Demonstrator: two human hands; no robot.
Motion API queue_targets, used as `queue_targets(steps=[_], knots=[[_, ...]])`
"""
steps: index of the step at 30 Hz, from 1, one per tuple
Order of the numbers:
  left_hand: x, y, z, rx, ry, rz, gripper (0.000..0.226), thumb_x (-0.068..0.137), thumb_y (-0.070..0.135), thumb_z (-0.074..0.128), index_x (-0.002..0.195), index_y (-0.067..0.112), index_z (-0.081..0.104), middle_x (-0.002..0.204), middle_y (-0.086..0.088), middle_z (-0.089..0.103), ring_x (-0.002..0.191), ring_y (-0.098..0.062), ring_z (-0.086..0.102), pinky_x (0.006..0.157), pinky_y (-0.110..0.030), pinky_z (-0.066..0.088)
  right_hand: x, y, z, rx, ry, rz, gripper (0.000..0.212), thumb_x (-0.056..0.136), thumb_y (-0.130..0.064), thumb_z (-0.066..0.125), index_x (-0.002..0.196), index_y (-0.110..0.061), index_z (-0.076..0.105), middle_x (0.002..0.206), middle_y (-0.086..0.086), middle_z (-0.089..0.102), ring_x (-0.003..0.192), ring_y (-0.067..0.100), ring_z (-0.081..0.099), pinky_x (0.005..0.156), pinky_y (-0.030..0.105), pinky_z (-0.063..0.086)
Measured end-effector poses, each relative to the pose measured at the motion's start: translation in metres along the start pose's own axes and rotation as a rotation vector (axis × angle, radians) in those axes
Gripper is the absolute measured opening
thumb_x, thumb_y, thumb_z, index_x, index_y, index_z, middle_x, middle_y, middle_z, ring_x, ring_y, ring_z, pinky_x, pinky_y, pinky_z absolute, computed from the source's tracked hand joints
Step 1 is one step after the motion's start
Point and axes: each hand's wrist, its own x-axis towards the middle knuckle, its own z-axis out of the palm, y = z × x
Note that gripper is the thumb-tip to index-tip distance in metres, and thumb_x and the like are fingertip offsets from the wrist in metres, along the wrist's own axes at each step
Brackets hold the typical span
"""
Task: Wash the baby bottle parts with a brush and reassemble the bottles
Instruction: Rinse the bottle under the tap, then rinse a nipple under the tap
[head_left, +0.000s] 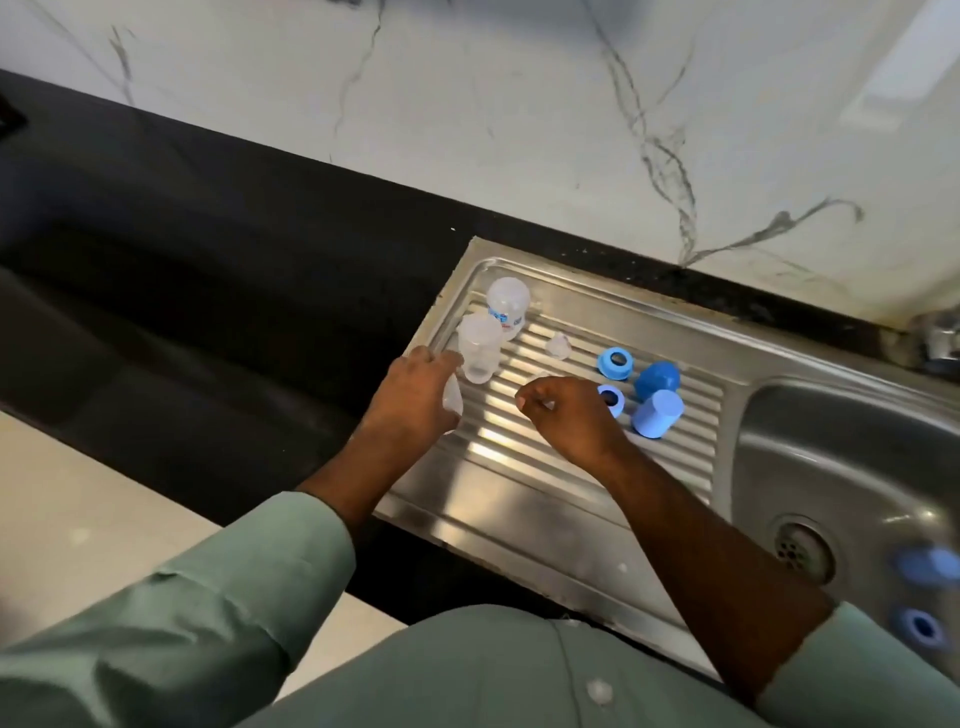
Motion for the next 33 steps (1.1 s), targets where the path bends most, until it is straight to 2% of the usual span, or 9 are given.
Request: queue_targets(steps=[3,11,15,19,21,25,28,31,33], knots=[[0.0,0.001,0.005,-0.021,0.008,-0.018,0.081,0.08,0.024,0.078,0.148,0.028,0.034,0.14,-0.008,0.046,0.128,-0.029,0.044,0.105,-0.044,0.042,0.001,-0.002,0.001,0.008,-0.005,0.008,0.014,0.09,-0.02,0.062,0.095,-0.013,0.074,0.094,-0.004,0.072,0.091,0.01,0.065,0.088,0.026,0.05],[-0.006,0.002,0.017,-0.147,0.073,-0.055,0.089,0.076,0.031,0.082,0.149,0.031,0.032,0.146,-0.003,0.038,0.128,-0.027,0.044,0.105,-0.043,0.044,0.0,-0.001,0.006,-0.016,-0.019,0.015,0.015,0.09,-0.021,0.062,0.097,-0.015,0.074,0.096,-0.003,0.072,0.093,0.01,0.064,0.091,0.033,0.052],[-0.01,0.003,0.016,-0.109,0.098,-0.072,0.095,0.075,0.034,0.083,0.151,0.035,0.026,0.152,-0.004,0.029,0.137,-0.029,0.033,0.107,-0.047,0.042,-0.002,0.0,0.008,-0.025,-0.022,0.014,0.015,0.09,-0.022,0.062,0.097,-0.015,0.074,0.098,-0.002,0.071,0.093,0.01,0.063,0.091,0.032,0.051],[-0.017,0.01,0.011,0.113,0.207,-0.091,0.097,0.074,0.051,0.078,0.151,0.039,0.021,0.157,-0.006,0.019,0.145,-0.032,0.018,0.108,-0.054,0.034,-0.005,0.0,0.005,-0.007,-0.02,0.026,0.015,0.09,-0.023,0.062,0.097,-0.015,0.074,0.097,-0.004,0.071,0.094,0.009,0.063,0.09,0.03,0.05],[-0.027,0.023,0.012,0.178,0.315,-0.016,0.092,0.071,0.054,0.079,0.148,0.035,0.032,0.151,-0.008,0.03,0.14,-0.032,0.027,0.106,-0.052,0.033,-0.01,0.0,0.001,0.018,-0.01,0.039,0.014,0.09,-0.02,0.062,0.097,-0.015,0.073,0.097,-0.005,0.071,0.093,0.008,0.063,0.089,0.025,0.048],[-0.038,0.066,0.033,0.098,0.416,0.212,0.065,0.069,0.037,0.085,0.127,0.021,0.06,0.123,-0.012,0.055,0.116,-0.03,0.054,0.094,-0.046,0.045,-0.029,0.014,-0.018,0.011,0.022,0.045,0.013,0.09,-0.017,0.061,0.093,-0.016,0.073,0.092,-0.006,0.07,0.09,0.01,0.063,0.087,0.026,0.048],[-0.038,0.107,0.054,0.015,0.362,0.359,0.055,0.069,0.027,0.085,0.119,0.016,0.066,0.11,-0.012,0.06,0.098,-0.031,0.061,0.083,-0.043,0.05,-0.058,0.042,-0.046,-0.054,0.076,0.091,0.013,0.089,-0.014,0.06,0.091,-0.015,0.073,0.086,-0.006,0.068,0.084,0.011,0.061,0.081,0.027,0.046],[-0.037,0.152,0.082,-0.051,0.26,0.47,0.053,0.065,0.023,0.086,0.113,0.012,0.068,0.103,-0.014,0.061,0.089,-0.034,0.062,0.078,-0.042,0.053,-0.097,0.077,-0.085,-0.091,0.189,0.185,0.012,0.087,-0.016,0.064,0.092,-0.016,0.074,0.094,0.001,0.073,0.09,0.018,0.065,0.083,0.029,0.047],[-0.038,0.188,0.106,-0.104,0.177,0.536,0.048,0.068,0.026,0.079,0.112,0.012,0.067,0.103,-0.014,0.061,0.088,-0.035,0.061,0.078,-0.042,0.053,-0.128,0.105,-0.115,-0.123,0.214,0.28,0.012,0.087,-0.018,0.064,0.094,-0.017,0.074,0.099,0.001,0.073,0.095,0.018,0.065,0.086,0.026,0.045]])
